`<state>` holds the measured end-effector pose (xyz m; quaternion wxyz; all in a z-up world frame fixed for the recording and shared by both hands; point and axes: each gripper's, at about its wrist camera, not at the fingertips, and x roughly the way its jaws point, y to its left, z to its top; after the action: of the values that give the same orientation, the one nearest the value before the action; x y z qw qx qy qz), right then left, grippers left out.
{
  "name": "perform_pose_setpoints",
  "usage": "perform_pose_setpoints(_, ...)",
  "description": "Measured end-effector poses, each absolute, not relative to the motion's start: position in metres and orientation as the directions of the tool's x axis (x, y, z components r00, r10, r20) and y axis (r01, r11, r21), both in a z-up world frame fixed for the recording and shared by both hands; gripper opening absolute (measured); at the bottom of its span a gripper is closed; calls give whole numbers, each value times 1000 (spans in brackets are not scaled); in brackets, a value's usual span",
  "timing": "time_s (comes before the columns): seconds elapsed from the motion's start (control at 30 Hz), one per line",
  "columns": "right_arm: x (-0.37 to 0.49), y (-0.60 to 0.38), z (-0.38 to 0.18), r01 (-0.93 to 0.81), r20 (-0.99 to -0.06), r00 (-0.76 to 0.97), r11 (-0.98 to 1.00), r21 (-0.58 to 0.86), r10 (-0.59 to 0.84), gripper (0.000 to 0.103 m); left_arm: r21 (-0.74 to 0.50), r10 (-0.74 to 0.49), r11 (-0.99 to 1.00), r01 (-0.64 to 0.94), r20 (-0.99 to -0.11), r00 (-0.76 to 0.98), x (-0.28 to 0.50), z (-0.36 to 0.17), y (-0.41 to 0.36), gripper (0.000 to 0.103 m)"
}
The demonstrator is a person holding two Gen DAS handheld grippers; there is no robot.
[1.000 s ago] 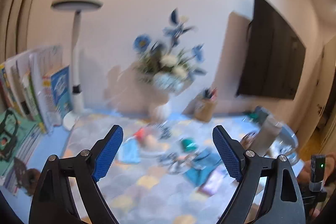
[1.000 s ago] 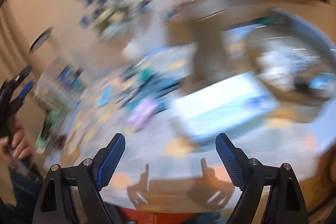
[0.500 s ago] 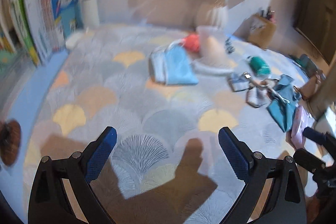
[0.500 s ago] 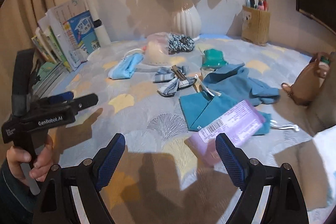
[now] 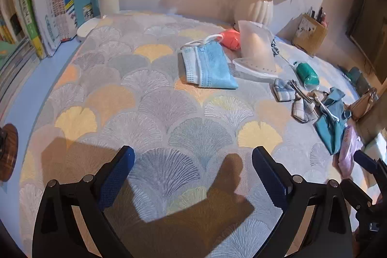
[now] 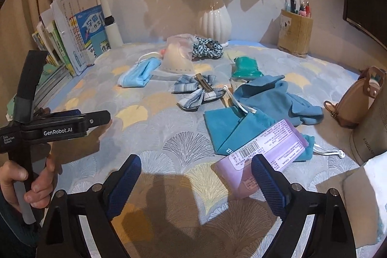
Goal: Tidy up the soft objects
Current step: 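Return both open tools to the bed toward the mask and checked cloth, then grasp the blue face mask with the left tool while the right tool grasps the checked cloth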
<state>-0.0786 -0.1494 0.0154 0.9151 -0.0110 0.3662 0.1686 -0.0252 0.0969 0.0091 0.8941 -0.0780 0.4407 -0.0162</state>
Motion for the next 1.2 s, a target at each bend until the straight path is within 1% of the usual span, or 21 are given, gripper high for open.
perform_pose_setpoints(0.03,-79,-149,17,-316,-677,672,943,106,302,92,-168,-106,984,-51,-802,587,-26,11,99,96)
perform_pose_setpoints(0.1,-81,-149,24,-327,-688,648,935,135,326,92,-225,-160,973,-50,-818,552,-29,20,102,96)
perform_pose_setpoints(0.17,-80,-145,42,-349,-699,633,929,127,333,92,-271,-216,963,-9,-789,575,-35,46,104,96)
perform_pose_setpoints(0.27,-70,-133,70,-361,-706,649,932,41,282,92,-220,-212,973,64,-761,613,-30,81,97,97)
perform_pose_setpoints(0.33,-50,-126,78,-358,-732,637,934,-5,241,92,-203,-239,971,129,-759,606,-15,90,90,97)
perform_pose_setpoints(0.4,-23,-118,75,-366,-769,602,930,-25,216,91,-231,-304,953,198,-757,579,4,81,83,97)
perform_pose_setpoints(0.43,-14,-116,73,-374,-774,593,927,-23,220,88,-236,-306,952,196,-762,571,15,73,80,97)
perform_pose_setpoints(0.47,0,-113,70,-392,-783,574,920,-7,238,85,-212,-264,964,158,-783,563,30,60,78,96)
perform_pose_setpoints(0.5,11,-110,66,-402,-794,557,916,-1,244,77,-180,-222,975,130,-799,558,43,49,76,96)
perform_pose_setpoints(0.53,19,-108,64,-407,-801,548,913,-4,240,71,-158,-194,981,113,-801,566,53,41,76,95)
perform_pose_setpoints(0.6,37,-102,57,-416,-815,534,909,-22,225,71,-140,-169,986,96,-794,584,65,31,75,95)
perform_pose_setpoints(0.73,59,-96,40,-438,-838,483,899,19,253,71,-141,-193,981,134,-793,578,78,14,70,95)
perform_pose_setpoints(0.8,68,-92,30,-425,-850,470,905,17,237,71,-139,-185,983,123,-795,578,81,8,72,95)
perform_pose_setpoints(0.9,78,-89,20,-417,-862,451,909,28,233,71,-125,-169,986,114,-783,599,79,9,71,95)
perform_pose_setpoints(1.0,84,-89,8,-413,-877,421,910,43,233,71,-86,-128,991,99,-787,604,80,8,69,82)
perform_pose_setpoints(1.03,85,-88,7,-412,-875,420,910,51,239,69,-74,-116,993,94,-785,609,79,9,69,74)
perform_pose_setpoints(1.07,83,-88,7,-411,-869,432,910,50,243,68,-58,-102,994,91,-784,613,79,8,68,63)
perform_pose_setpoints(1.1,81,-86,7,-418,-864,440,907,43,244,58,-41,-89,995,91,-780,620,77,9,66,57)
perform_pose_setpoints(1.13,80,-84,9,-427,-861,444,903,38,246,43,-29,-84,995,98,-776,625,75,9,64,48)
perform_pose_setpoints(1.17,78,-83,10,-433,-861,446,901,32,245,37,-7,-79,993,116,-773,630,73,9,59,40)
perform_pose_setpoints(1.2,76,-81,11,-438,-862,444,899,29,244,25,11,-73,992,128,-769,634,71,9,55,37)
